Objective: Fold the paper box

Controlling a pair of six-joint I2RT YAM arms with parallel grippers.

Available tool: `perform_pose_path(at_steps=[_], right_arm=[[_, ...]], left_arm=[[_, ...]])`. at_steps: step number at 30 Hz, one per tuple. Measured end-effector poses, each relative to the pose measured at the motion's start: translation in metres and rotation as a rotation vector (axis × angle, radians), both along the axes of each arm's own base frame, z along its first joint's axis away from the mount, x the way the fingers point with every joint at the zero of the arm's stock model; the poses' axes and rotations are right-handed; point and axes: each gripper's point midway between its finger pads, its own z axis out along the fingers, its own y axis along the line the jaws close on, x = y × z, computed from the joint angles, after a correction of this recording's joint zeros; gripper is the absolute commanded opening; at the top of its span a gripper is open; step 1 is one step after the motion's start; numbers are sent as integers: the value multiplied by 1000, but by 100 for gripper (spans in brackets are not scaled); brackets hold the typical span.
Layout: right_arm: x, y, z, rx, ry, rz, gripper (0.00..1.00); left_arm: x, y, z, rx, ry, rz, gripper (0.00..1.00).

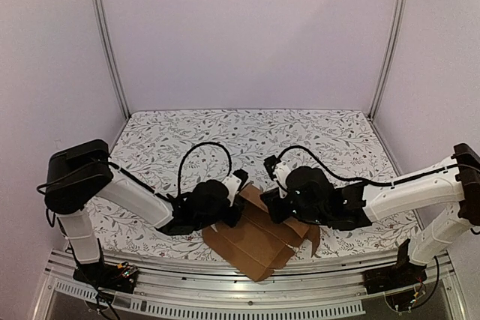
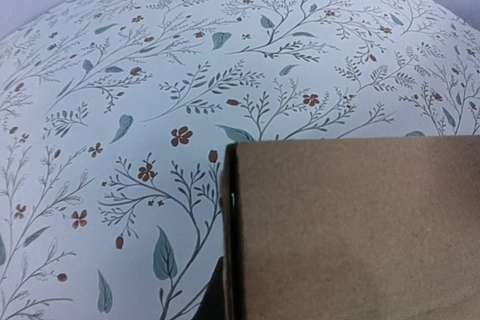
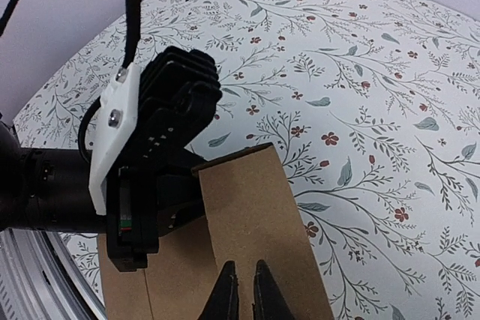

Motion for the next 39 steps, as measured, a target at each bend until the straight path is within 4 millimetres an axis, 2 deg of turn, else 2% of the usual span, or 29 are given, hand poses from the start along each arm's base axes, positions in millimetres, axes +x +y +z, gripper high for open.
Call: perform_pose_path(at_steps=[8, 12, 16, 21, 29, 39], right_arm=[[-9, -33, 50, -4, -51, -1, 0], [-10, -51, 61, -25, -74, -26, 0], [-11, -63, 54, -75, -75, -40, 0], [-11, -71, 44, -127, -70, -49, 0], [-12, -73, 41, -141, -67, -49, 0], [-12, -67, 24, -170, -35, -39, 0]], left_arm=[[7, 25, 16, -14, 31, 153, 0], [6, 32, 30, -74, 69, 215, 0], [3, 39, 39, -124, 119, 258, 0], [-3, 46, 35, -116, 183, 295, 0], [-12, 58, 19, -85, 266, 341, 0], [-17, 62, 24, -112, 306, 359, 0]])
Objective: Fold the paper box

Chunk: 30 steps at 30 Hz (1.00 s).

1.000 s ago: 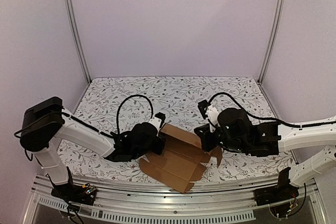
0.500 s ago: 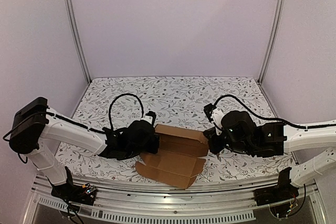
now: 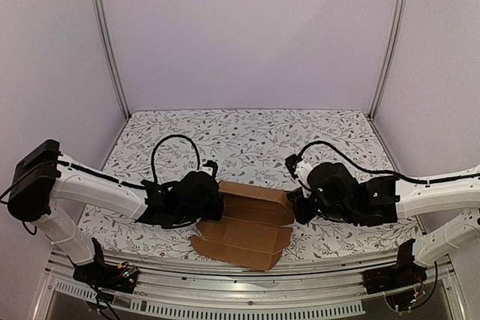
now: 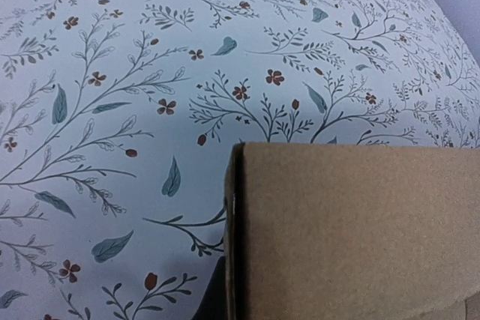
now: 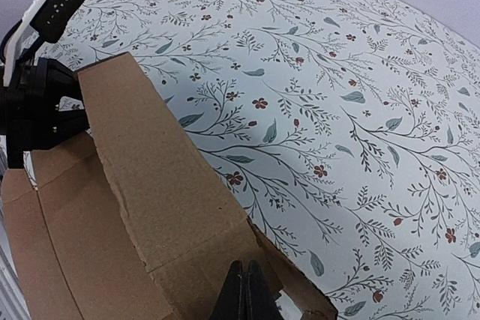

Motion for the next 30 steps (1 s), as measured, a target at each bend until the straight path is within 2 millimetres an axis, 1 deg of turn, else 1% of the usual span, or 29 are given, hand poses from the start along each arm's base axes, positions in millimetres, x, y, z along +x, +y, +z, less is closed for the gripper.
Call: perform_pose_path(at_steps=[10, 16, 19, 27, 30], right_arm=[[0, 15, -12, 17, 38, 12, 0], [3, 21, -18, 10, 52, 6, 0], [3, 22, -20, 10, 58, 2, 0], [4, 23, -14, 21, 57, -1, 0], [2, 21, -4, 26, 47, 7, 0]], left_arm=[[-7, 0, -4, -5, 40, -10, 0], [-9, 4, -7, 10, 56, -2, 0], [-9, 6, -6, 14, 56, -1, 0], [-9, 7, -4, 12, 54, 4, 0], [-9, 6, 2, -3, 43, 1, 0]])
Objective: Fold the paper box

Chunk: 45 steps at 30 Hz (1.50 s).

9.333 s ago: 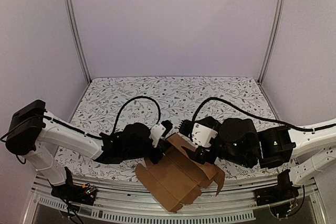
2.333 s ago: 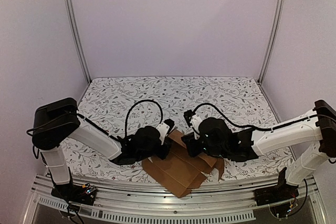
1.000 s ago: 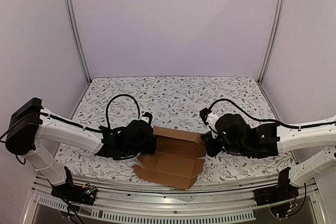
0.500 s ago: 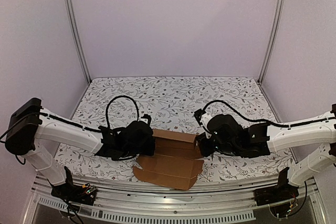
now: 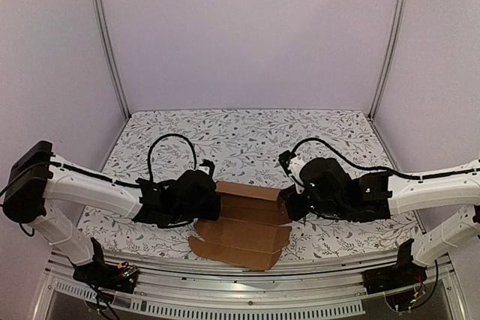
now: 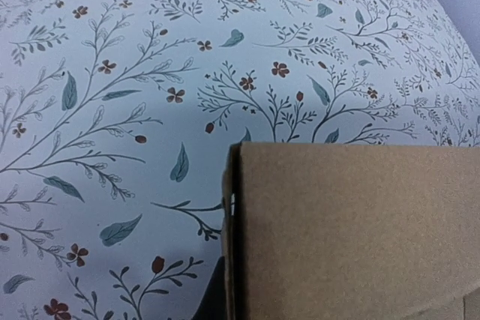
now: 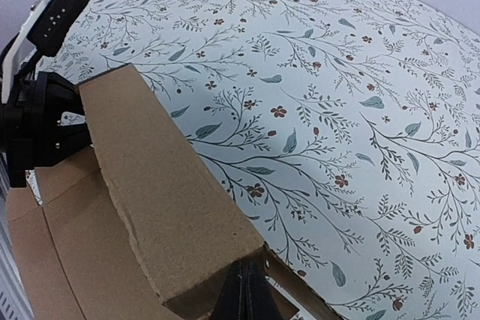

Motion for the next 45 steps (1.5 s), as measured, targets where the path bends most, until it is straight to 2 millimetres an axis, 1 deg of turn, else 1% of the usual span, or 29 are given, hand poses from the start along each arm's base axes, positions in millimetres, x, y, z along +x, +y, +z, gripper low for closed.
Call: perform_pose_path(at_steps=[2, 5, 7, 10, 12, 14, 17, 18, 23, 31, 38, 40, 45], right_arm=[[-2, 0, 11, 23, -11, 12, 0], [-9, 0, 35, 76, -39, 44, 0], [-17, -2, 54, 124, -59, 78, 0], [-31, -6, 76, 192, -74, 144, 0], [-40, -9, 86, 230, -79, 186, 0], [-50, -10, 89, 251, -74, 233, 0], [-66, -6, 83, 255, -55, 301, 0], [-73, -5, 76, 247, -39, 331, 0], [-91, 1, 67, 240, -12, 398, 0], [-98, -1, 50, 229, 7, 412, 0], [-109, -4, 35, 236, 23, 423, 0], [-109, -4, 31, 240, 24, 416, 0], [-101, -11, 20, 233, 15, 360, 0]], left_arm=[[1, -1, 6, -14, -12, -1, 0], [1, -5, 13, -37, -27, -8, 0], [1, -8, 18, -54, -37, -14, 0], [2, -10, 26, -81, -50, -14, 0], [2, -11, 34, -106, -62, -14, 0], [2, -11, 39, -125, -69, -14, 0], [2, -11, 43, -148, -72, -14, 0], [2, -11, 44, -155, -70, -15, 0], [0, -12, 46, -204, -51, -27, 0], [0, -4, 40, -299, 6, -23, 0], [-3, -1, 42, -376, 39, -26, 0], [-3, 0, 44, -396, 44, -29, 0], [-4, -4, 54, -443, 43, -48, 0]])
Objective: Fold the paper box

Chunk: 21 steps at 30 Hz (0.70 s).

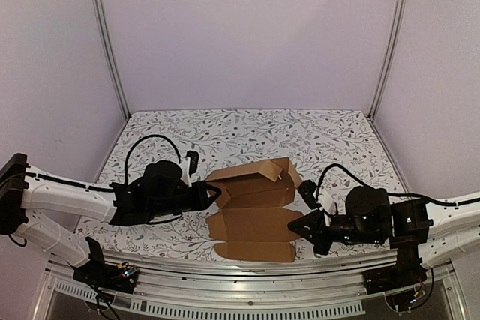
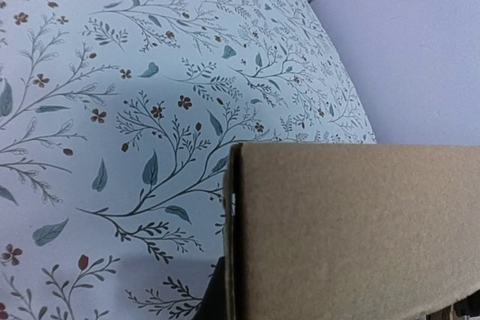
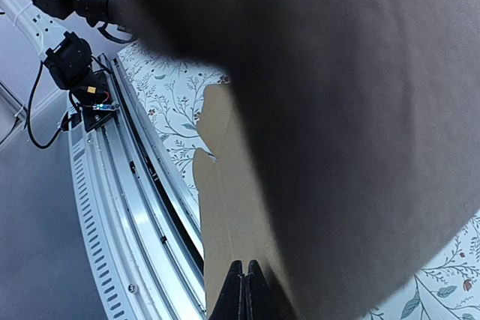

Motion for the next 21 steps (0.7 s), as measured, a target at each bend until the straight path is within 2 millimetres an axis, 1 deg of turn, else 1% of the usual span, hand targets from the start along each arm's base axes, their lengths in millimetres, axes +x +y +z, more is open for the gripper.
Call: perform_pose_path(at_steps=[2, 4, 12, 21], right_arm=[[5, -3, -1, 1, -9, -33, 0], [10, -4, 3, 14, -21, -61, 0], [27, -4, 30, 112, -83, -160, 0], [34, 0, 63, 241, -133, -197, 0]], left_arm=[[-1, -1, 1, -9, -2, -7, 0], [-2, -1, 2, -14, -2, -12, 0], [-1, -4, 8, -51, -12, -21, 0], [-4, -10, 14, -88, -13, -52, 0]])
